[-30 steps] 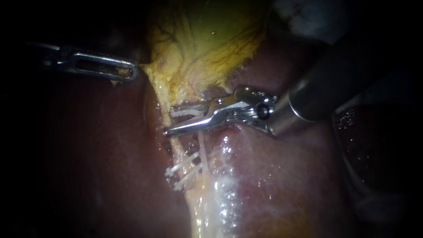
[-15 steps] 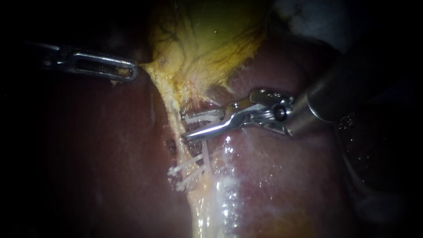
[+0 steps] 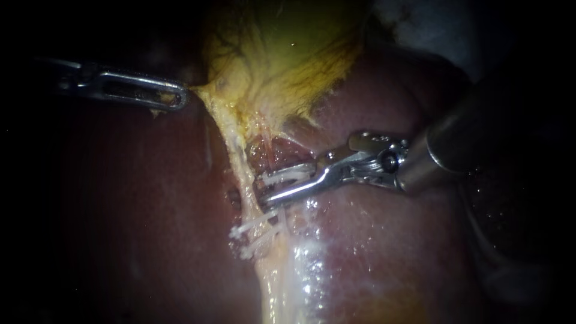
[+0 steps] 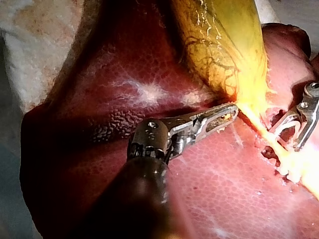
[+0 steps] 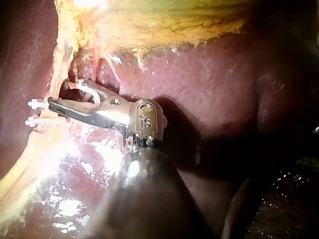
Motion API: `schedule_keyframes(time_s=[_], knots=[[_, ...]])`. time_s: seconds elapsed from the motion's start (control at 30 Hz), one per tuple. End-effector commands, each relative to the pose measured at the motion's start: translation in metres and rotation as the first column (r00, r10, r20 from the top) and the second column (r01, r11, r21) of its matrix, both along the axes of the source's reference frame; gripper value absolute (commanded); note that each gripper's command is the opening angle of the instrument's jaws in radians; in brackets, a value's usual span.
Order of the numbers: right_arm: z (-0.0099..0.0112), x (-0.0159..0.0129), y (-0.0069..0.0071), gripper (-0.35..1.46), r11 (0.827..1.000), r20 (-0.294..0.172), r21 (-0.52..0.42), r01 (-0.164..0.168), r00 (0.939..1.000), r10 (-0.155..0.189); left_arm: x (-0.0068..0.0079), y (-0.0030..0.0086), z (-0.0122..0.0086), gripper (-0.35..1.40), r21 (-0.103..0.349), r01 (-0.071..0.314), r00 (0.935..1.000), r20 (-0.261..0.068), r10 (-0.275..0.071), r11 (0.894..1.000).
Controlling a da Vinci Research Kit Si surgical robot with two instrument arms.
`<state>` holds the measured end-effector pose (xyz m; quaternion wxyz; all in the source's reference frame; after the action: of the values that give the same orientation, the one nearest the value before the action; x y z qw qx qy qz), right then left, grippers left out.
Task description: Clipping third clip left tube
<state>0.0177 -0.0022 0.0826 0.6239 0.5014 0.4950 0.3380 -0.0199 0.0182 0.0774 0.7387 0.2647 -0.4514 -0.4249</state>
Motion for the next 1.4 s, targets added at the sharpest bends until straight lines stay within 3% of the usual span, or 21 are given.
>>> schedule_keyframes(time_s=[0.03,0.2,0.37,0.57,0.73,0.87,1.1,1.4], knots=[[0.0002,0.0001,-0.0003,0.53,1.0,0.002,-0.003,0.003,1.0,-0.003,0.0,0.0,0.0,-0.35,0.0,0.0,1.0,0.0,0.0,1.0],[0.0014,0.0002,-0.0014,0.54,1.0,0.014,0.002,0.014,0.9998,-0.014,0.0,0.0,0.0,-0.35,0.0,0.0,1.0,0.0,0.0,1.0],[0.0019,0.0009,-0.0016,0.55,1.0,0.015,-0.001,0.015,0.9998,-0.015,0.0,0.0,0.0,-0.35,0.0,0.0,1.0,0.0,0.0,1.0],[0.0019,0.0027,-0.0017,0.55,1.0,-0.034,0.023,-0.002,0.9994,0.002,0.0,0.0,0.0,-0.35,0.0,0.0,1.0,0.0,0.0,1.0],[0.0013,0.004,-0.0023,0.55,0.998,-0.094,0.063,-0.009,0.9955,0.015,0.0,0.0,0.0,-0.35,0.0,0.0,1.0,0.0,0.0,1.0],[0.0007,0.005,-0.0029,0.55,0.995,-0.134,0.095,-0.032,0.9899,0.045,0.0,0.0,0.0,-0.35,0.0,0.0,1.0,0.0,0.0,1.0],[-0.0006,0.006,-0.0034,0.54,0.989,-0.111,0.119,-0.087,0.9887,0.101,0.0,0.0,0.0,-0.35,0.0,0.0,1.0,0.0,0.0,1.0],[-0.0026,0.0062,-0.0018,0.53,0.981,-0.087,0.138,-0.136,0.985,0.149,0.0,0.0,0.0,-0.35,0.0,0.0,1.0,0.0,0.0,1.0]])
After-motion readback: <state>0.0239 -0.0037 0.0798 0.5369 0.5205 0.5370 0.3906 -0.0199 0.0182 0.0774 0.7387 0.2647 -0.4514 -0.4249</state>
